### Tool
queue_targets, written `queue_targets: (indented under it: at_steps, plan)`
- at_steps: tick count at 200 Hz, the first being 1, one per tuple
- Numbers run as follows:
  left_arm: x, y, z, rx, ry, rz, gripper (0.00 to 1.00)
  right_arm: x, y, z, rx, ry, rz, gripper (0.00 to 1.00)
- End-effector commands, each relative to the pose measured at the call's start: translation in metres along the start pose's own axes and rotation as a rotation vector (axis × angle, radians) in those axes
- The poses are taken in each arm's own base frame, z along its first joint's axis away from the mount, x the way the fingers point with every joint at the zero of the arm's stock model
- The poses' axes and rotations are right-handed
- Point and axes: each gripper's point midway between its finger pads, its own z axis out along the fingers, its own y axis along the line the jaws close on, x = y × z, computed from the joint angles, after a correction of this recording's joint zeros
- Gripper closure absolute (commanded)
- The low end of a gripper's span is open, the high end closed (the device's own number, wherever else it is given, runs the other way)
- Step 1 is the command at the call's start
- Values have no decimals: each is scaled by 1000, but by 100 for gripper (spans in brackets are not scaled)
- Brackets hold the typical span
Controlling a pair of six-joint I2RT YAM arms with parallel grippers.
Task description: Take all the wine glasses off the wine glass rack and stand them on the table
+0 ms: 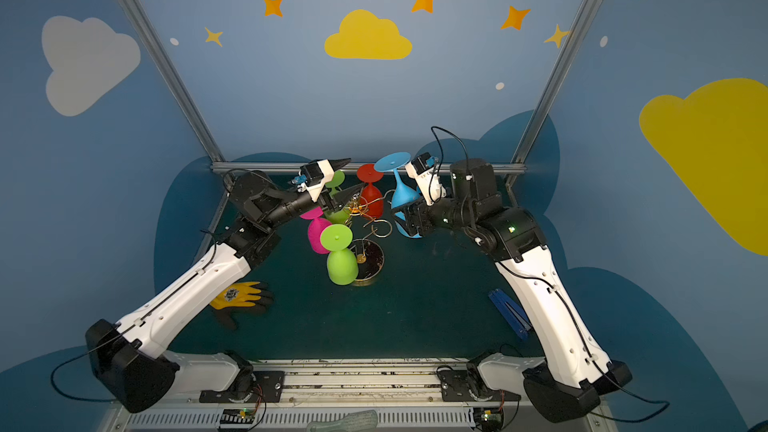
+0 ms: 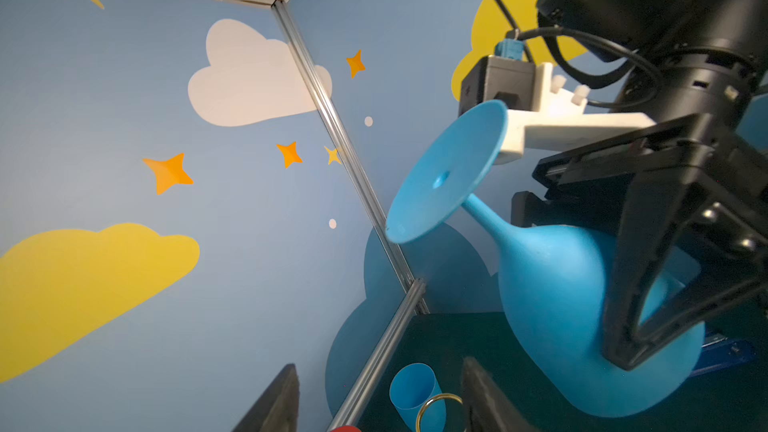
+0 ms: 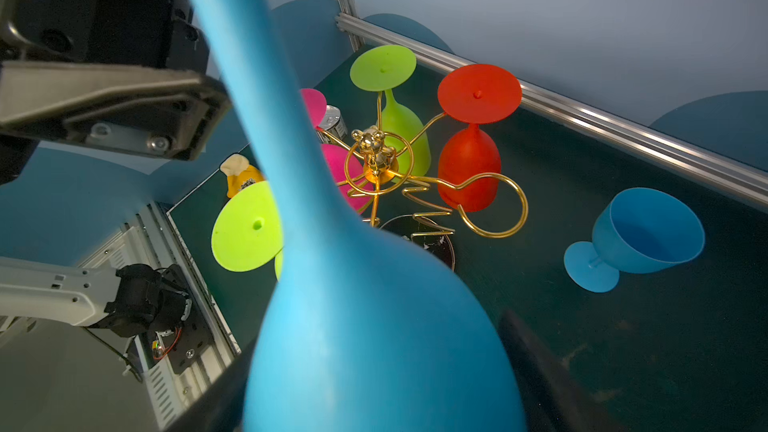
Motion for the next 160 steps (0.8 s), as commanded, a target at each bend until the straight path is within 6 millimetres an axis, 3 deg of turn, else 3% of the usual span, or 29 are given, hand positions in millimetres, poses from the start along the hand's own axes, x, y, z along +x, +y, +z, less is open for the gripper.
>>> queue_targets:
  at_steps: [1, 88, 160]
  plan:
    - [-27, -7, 1, 35, -86, 129, 39, -5, 12, 2, -55, 6, 11, 74]
    - [-36, -9, 8, 44, -107, 161, 47, 1, 35, 21, -127, 75, -13, 78]
    - [-32, -9, 11, 49, -92, 167, 71, 12, 44, 30, -140, 122, -27, 78]
